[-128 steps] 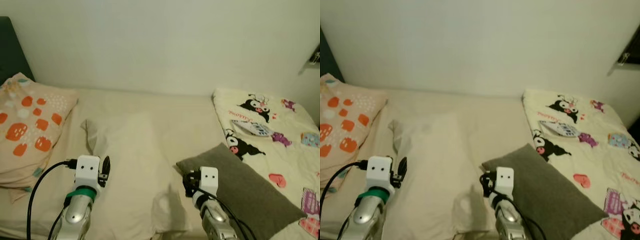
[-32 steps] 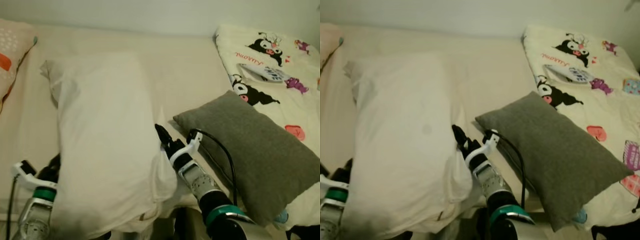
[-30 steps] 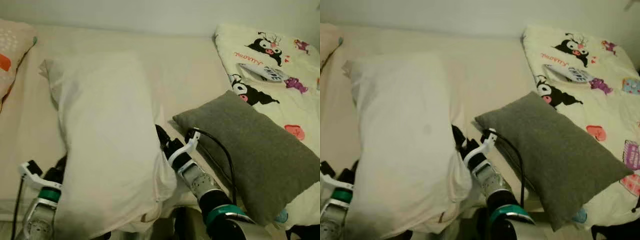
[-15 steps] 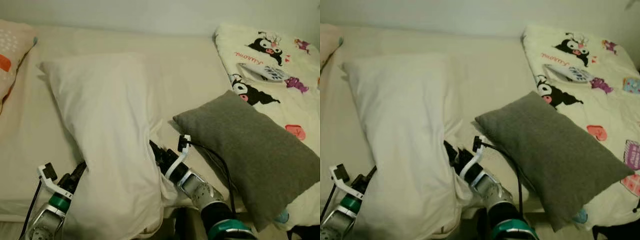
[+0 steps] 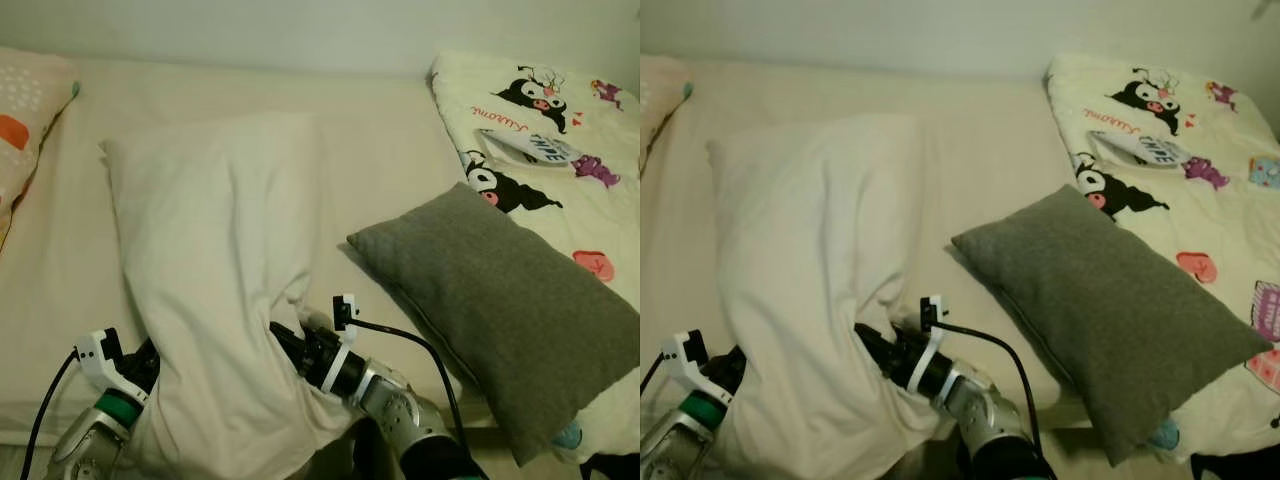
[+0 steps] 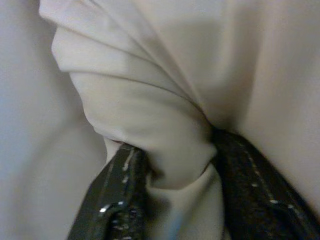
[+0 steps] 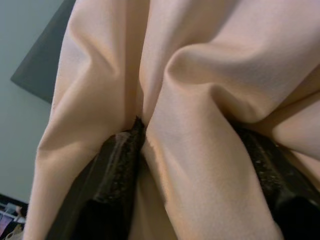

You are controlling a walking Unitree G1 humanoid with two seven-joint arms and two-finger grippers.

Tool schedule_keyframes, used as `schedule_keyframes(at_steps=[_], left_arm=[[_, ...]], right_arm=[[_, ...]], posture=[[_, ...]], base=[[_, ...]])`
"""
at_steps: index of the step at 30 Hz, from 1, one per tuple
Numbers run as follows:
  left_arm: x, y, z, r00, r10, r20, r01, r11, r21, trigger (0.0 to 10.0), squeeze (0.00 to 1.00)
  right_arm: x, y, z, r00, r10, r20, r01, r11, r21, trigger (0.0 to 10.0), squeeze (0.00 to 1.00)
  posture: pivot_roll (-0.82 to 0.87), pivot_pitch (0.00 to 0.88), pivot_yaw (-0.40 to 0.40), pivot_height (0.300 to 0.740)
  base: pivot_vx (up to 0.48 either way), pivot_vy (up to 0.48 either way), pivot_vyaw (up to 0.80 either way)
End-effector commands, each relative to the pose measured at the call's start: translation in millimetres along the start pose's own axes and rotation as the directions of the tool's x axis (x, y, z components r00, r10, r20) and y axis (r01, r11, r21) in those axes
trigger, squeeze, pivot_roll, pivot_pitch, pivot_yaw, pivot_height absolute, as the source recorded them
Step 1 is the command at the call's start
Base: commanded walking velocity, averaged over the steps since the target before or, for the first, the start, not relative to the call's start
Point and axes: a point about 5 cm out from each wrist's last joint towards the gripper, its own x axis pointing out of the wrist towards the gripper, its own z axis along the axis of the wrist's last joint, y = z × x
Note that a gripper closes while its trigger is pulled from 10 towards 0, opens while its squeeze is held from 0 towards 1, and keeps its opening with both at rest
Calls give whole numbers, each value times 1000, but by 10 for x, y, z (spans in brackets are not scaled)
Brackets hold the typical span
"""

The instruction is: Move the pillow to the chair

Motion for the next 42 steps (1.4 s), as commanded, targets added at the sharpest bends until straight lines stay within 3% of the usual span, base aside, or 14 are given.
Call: schedule_keyframes(at_steps=[1, 6, 15, 18, 25, 30, 32, 36, 42], left_arm=[[81, -197, -138, 995, -91, -51, 91, 996, -7, 0, 0], [133, -408, -140, 985, -172, -13, 172, 985, -23, 0, 0], [184, -543, -194, 982, -191, 6, 191, 982, -13, 0, 0], [228, -652, -230, 978, -210, -12, 210, 978, 14, 0, 0], [242, -727, -259, 982, -186, -41, 189, 979, 78, 0, 0], [278, -748, -169, 989, -142, -39, 146, 976, 164, 0, 0], [388, -803, -43, 992, -129, -5, 127, 968, 217, 0, 0], [450, -847, 18, 992, -129, 16, 122, 965, 231, 0, 0], [585, -942, 87, 989, -145, 21, 135, 957, 256, 0, 0]], right_arm=[[82, 117, -316, 986, 101, -129, -91, 992, 82, 0, 0], [80, 141, -331, 988, 93, -127, -85, 994, 63, 0, 0], [134, 176, -280, 993, 82, -85, -78, 996, 50, 0, 0], [176, 190, -190, 996, 70, -50, -68, 997, 23, 0, 0], [205, 198, -48, 999, 38, 20, -38, 999, 6, 0, 0], [148, 171, 101, 994, -23, 104, 21, 1000, 14, 0, 0], [51, 120, 205, 980, -102, 171, 96, 994, 46, 0, 0], [-1, 98, 252, 968, -143, 206, 131, 989, 71, 0, 0], [-140, -5, 230, 943, -248, 220, 248, 968, 28, 0, 0]], posture=[[96, 163, -24, 584], [103, 139, -21, 584], [104, 122, -26, 584], [112, 109, -36, 584], [119, 74, -41, 584], [135, 15, -44, 584], [126, 0, -30, 584], [125, 0, -25, 584], [97, 0, 34, 584]], base=[[0, 0, 0], [0, 0, 0], [0, 0, 0], [0, 0, 0], [0, 0, 0], [0, 0, 0], [0, 0, 0], [0, 0, 0], [0, 0, 0]])
